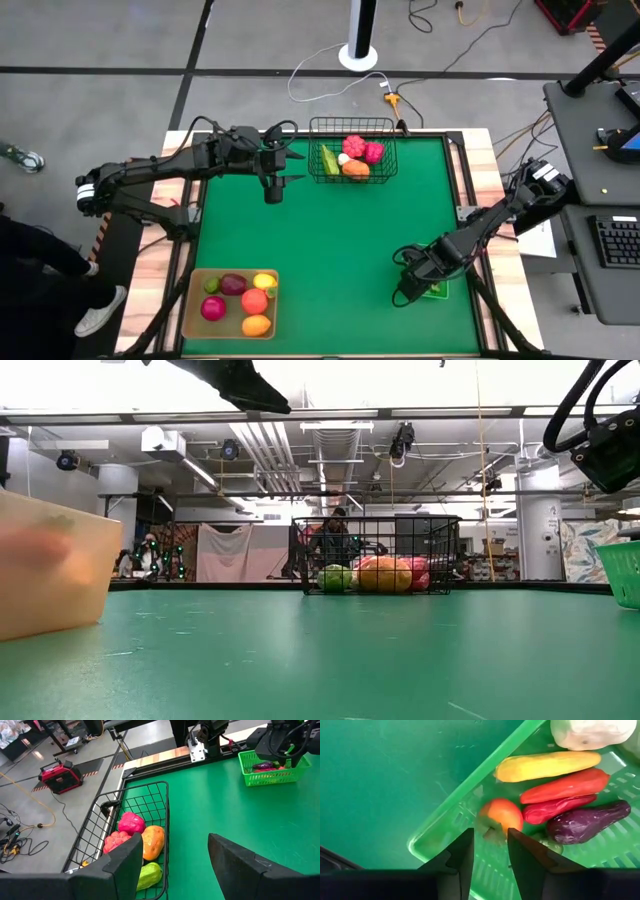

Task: Sort produce into baskets
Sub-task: Move the strawberry into the orange bin

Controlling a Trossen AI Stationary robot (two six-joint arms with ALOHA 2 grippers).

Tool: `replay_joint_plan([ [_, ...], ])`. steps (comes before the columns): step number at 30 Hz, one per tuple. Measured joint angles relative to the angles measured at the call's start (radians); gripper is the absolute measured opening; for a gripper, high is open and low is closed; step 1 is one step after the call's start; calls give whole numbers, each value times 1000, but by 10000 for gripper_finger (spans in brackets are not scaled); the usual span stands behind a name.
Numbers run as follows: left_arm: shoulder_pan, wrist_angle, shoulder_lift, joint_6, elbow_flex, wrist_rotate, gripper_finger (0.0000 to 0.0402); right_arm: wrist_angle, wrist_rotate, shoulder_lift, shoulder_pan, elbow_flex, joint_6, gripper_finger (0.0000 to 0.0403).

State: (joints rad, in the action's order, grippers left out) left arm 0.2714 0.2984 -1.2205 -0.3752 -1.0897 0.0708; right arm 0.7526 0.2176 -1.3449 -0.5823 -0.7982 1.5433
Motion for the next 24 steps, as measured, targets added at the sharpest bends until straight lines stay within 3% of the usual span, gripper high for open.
replay_joint_plan([
  [17, 0, 0, 0, 0, 0, 0, 206, 4, -8, 0, 0, 0, -30, 17],
  [24, 0, 0, 0, 0, 0, 0, 206, 9, -9, 1, 0, 0, -43, 9],
])
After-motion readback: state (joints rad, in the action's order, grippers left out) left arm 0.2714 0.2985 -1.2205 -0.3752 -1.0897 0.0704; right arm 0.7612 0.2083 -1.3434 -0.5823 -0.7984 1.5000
